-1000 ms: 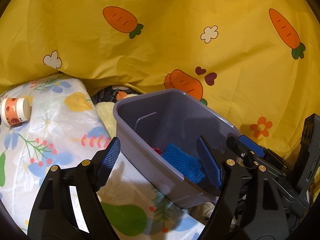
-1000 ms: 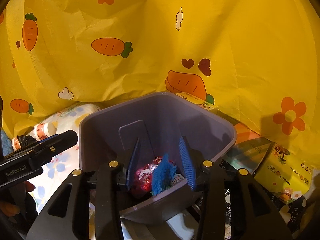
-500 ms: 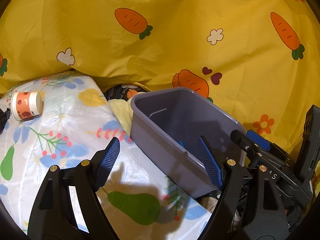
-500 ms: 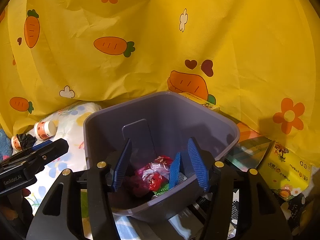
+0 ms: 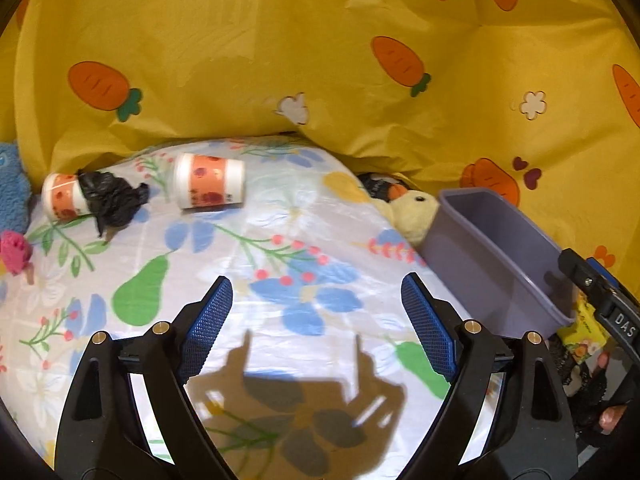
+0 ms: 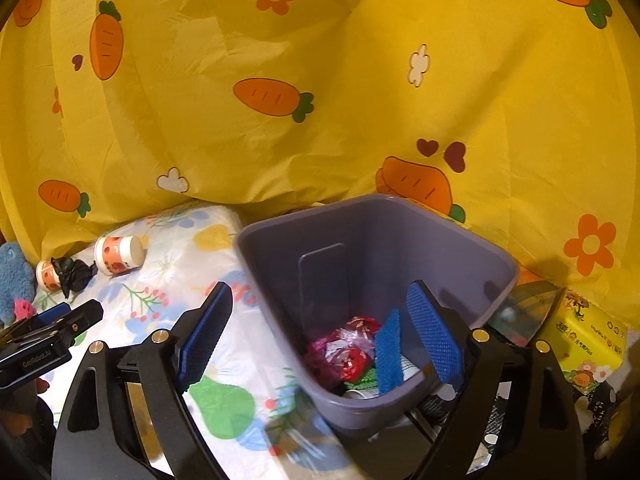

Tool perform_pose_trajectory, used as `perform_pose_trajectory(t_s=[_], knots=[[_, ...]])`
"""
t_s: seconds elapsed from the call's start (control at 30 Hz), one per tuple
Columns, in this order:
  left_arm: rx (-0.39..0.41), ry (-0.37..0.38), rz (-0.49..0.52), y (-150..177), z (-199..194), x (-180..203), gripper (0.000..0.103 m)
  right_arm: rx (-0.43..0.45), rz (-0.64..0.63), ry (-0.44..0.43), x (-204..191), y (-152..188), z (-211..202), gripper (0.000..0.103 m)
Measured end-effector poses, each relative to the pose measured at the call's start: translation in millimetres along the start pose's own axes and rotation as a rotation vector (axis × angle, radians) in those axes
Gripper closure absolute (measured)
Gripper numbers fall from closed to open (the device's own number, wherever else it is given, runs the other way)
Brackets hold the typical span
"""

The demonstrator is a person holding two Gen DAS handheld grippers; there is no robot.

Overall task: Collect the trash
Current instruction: 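Move both open tools back over the table toward the pink bag and cups, then grasp the pink bag with the left tool while the right tool grasps the orange apple-print cup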

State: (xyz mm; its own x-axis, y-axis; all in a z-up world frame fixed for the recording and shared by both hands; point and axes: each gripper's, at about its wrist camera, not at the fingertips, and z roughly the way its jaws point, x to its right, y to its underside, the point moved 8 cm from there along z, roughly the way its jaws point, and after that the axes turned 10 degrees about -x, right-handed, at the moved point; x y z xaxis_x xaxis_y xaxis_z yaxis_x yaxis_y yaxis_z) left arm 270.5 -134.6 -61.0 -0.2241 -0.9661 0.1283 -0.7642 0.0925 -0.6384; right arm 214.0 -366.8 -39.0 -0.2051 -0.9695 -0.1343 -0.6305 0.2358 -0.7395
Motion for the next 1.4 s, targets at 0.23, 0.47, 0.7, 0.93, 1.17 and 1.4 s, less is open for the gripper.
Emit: perform_pose_trajectory(t_s=[0.23, 0.47, 0.7, 0.93, 1.17, 1.4], knots=[[-0.015, -0.157, -0.11, 13.7, -10.9, -100.5, 0.018, -0.07, -0.097, -0.103, -86.7, 9.5, 24.9, 0.017], [-0.025, -0.279, -0.227, 21.2, -27.4, -191.2, 0.017, -0.136, -0.222, -0.162, -170.0, 22.7, 46.5, 0.017], [-0.007, -0.422, -0.341, 12.9, -38.0, -283.1, 0.018, -0.159, -0.273, -0.169, -217.1, 16.4, 66.8, 0.017], [-0.017, -0.473, -0.375, 4.8, -21.6, -336.5, 0.018, -0.197, -0.279, -0.157, -245.3, 6.7, 101.3, 0.017], [-0.057, -0.485, -0.409, -0.4, 0.6, -374.0, 0.018, -0.222, -0.264, -0.16, -264.4, -2.0, 135.0, 0.017], [-0.101, -0.43, -0.478, 0.4, 24.7, -399.0, 0.047, -0.225, -0.261, -0.175, -288.5, -14.5, 164.9, 0.015]])
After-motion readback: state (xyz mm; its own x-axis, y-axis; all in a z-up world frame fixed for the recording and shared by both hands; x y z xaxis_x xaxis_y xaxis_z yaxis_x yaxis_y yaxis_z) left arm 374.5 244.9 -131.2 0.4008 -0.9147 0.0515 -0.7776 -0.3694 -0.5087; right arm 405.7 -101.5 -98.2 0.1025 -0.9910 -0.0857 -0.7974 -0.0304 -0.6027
